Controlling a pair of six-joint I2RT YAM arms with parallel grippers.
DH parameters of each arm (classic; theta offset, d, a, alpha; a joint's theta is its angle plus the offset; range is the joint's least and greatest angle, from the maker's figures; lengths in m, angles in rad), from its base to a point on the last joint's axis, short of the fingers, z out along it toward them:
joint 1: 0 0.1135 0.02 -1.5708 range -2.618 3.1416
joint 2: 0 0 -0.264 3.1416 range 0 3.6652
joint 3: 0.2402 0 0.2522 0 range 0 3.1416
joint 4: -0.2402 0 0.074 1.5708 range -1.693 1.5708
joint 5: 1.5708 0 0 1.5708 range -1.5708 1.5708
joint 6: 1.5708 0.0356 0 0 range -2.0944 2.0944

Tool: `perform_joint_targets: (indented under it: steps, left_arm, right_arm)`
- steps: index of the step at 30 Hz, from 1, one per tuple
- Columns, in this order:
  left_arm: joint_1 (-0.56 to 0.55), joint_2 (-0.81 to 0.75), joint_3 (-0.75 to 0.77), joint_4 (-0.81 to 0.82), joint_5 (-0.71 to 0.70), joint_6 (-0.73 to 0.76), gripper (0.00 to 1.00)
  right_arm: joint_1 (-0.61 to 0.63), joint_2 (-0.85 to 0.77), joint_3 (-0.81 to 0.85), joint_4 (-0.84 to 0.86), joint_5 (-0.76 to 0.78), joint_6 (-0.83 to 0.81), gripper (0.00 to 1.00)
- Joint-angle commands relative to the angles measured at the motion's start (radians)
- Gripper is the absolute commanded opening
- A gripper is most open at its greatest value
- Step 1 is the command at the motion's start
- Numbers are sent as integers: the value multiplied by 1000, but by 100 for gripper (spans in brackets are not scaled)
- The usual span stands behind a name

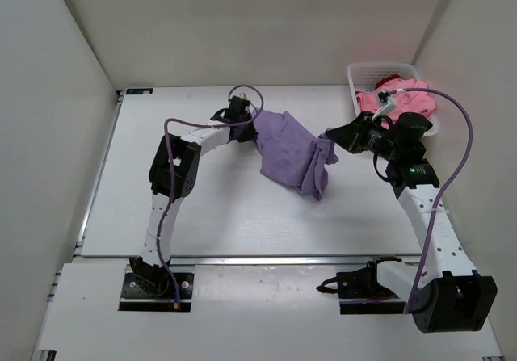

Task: Fold and stack the t-shirts
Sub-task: Flatten out the tshirt

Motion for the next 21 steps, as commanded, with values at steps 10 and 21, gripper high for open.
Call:
perform_joint_targets:
  steps: [10,21]
  left_arm:
    - [144,-452,-418,181,34,-38,0]
    - [331,-932,-339,-134,160,105,0]
  right_arm:
    - [4,0,70,-5,-25,-34,0]
    - [220,-28,547,-350,337,-229,0]
